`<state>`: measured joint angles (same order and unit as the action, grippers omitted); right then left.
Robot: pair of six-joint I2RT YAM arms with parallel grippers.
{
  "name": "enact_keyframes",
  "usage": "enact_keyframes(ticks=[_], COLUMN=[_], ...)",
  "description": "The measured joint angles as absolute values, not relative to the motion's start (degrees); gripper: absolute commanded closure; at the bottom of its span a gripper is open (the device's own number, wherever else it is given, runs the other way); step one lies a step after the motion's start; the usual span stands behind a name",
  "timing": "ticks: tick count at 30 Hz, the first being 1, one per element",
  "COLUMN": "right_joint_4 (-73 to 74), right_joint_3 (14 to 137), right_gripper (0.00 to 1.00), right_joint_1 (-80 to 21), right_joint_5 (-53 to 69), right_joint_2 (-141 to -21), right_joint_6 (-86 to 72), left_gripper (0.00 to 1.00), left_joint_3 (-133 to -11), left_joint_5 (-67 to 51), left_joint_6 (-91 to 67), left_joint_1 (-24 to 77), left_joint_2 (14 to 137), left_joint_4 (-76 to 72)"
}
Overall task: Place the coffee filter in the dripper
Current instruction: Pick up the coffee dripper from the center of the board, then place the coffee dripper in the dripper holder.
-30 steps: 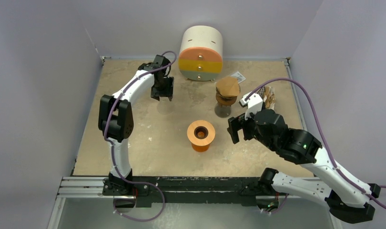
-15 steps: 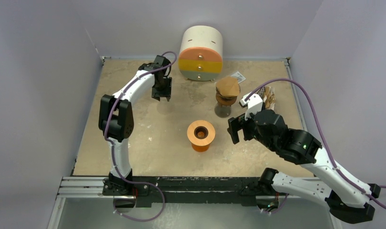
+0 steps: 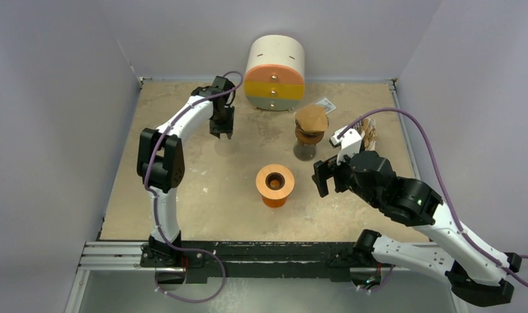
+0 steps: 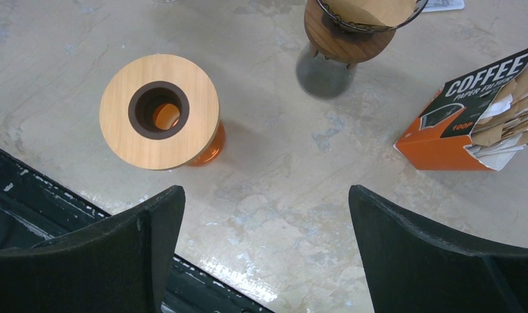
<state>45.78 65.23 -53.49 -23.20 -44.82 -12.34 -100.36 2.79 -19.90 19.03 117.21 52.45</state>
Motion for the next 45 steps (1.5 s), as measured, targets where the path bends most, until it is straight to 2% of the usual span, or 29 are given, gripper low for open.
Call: enact_keyframes(ticks=[6, 13, 23, 32, 45], right_joint_4=[45.8, 45.8, 45.4, 43.7, 40.4], right_joint_3=[65.2, 65.2, 65.2, 65.3, 65.5], right_gripper=[0.03, 0.03, 0.03, 0.03, 0.07], right_joint_1=[-53.5, -53.5, -53.5, -53.5, -53.5], right_joint_5=[-23.2, -23.2, -22.1, -19.3, -15.2], right_joint_2=[-44.8, -44.8, -46.0, -49.1, -51.8], right_joint_6=[-12.3, -12.4, -12.5, -13.8, -22.2], left_gripper=[0.91, 1.00, 1.00, 1.00, 1.00], left_joint_3=[-100.5, -101.2, -101.7, -101.6, -98.6], left_joint_5=[2.9, 2.9, 3.0, 1.5, -15.2], left_joint_6=[-19.9, -19.8, -18.6, -18.3, -19.1], left_joint_1=[19.3, 19.4, 19.6, 19.6, 19.6], left_joint_2=[117.3, 117.3, 115.3, 105.0, 91.5], left_joint_4=[53.0, 54.1, 55.8, 56.3, 55.1])
